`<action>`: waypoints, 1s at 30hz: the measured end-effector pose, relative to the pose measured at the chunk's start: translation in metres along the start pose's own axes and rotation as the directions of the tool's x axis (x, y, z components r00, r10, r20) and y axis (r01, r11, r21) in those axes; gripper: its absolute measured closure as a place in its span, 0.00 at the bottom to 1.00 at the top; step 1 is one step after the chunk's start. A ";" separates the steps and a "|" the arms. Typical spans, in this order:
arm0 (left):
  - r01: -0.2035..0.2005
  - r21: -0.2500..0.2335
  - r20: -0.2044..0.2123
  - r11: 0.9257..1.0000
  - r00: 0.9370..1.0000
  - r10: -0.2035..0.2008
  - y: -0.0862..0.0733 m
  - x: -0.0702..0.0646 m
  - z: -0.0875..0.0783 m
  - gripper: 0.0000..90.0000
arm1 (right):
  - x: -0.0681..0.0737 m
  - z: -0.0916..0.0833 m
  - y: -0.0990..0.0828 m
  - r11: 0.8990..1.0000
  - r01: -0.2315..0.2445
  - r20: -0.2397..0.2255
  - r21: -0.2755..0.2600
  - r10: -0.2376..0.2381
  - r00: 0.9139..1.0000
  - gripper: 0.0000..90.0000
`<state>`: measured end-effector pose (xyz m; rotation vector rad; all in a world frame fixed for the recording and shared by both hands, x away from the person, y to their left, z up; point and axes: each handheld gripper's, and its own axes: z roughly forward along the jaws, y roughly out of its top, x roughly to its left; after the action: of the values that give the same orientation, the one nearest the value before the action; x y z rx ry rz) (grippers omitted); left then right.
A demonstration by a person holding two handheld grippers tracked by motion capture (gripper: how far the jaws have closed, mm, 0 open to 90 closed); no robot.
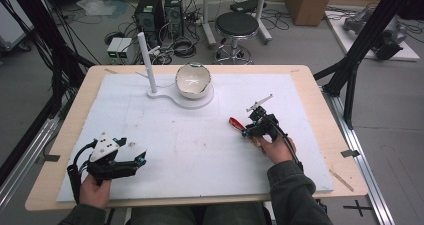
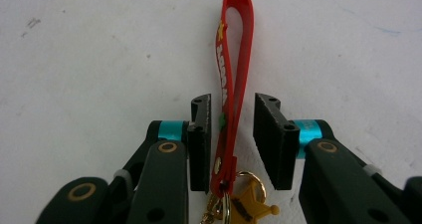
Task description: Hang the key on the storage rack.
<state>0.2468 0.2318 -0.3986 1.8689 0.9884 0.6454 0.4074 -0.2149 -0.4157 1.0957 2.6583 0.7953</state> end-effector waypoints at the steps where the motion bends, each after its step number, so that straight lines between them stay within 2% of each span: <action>1: 0.001 -0.001 -0.001 1.000 1.000 -0.001 0.000 0.000 0.000 0.22 | 0.000 0.001 0.000 1.000 0.000 0.001 0.004 0.000 1.000 0.77; 10: -0.001 0.000 0.000 1.000 1.000 0.001 0.000 0.000 0.000 0.22 | 0.001 0.003 0.000 0.999 -0.013 -0.012 0.033 0.013 1.000 0.85; 12: -0.001 0.000 0.000 1.000 1.000 0.001 0.000 0.000 0.000 0.22 | 0.001 0.004 0.000 0.999 0.002 -0.012 0.035 -0.002 1.000 0.88; 18: -0.001 -0.001 0.000 1.000 1.000 0.001 0.000 0.000 0.000 0.22 | 0.003 0.004 0.000 0.999 0.004 -0.020 0.042 -0.003 1.000 0.94; 23: 0.000 -0.003 0.000 1.000 1.000 0.000 0.000 0.000 0.000 0.22 | 0.003 0.004 0.000 0.999 0.024 -0.019 0.037 -0.024 1.000 0.94; 25: 0.000 -0.002 0.001 1.000 1.000 0.000 0.000 0.000 0.000 0.22 | 0.003 0.003 0.000 0.999 0.017 -0.021 0.035 -0.016 1.000 0.94; 30: -0.001 -0.003 0.000 1.000 1.000 0.001 0.000 0.000 -0.001 0.22 | 0.002 -0.002 -0.002 1.000 0.013 -0.032 -0.012 -0.014 0.999 0.95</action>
<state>0.2459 0.2319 -0.3982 1.8671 0.9863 0.6469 0.4035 -0.2156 -0.4148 1.0700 2.6804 0.8321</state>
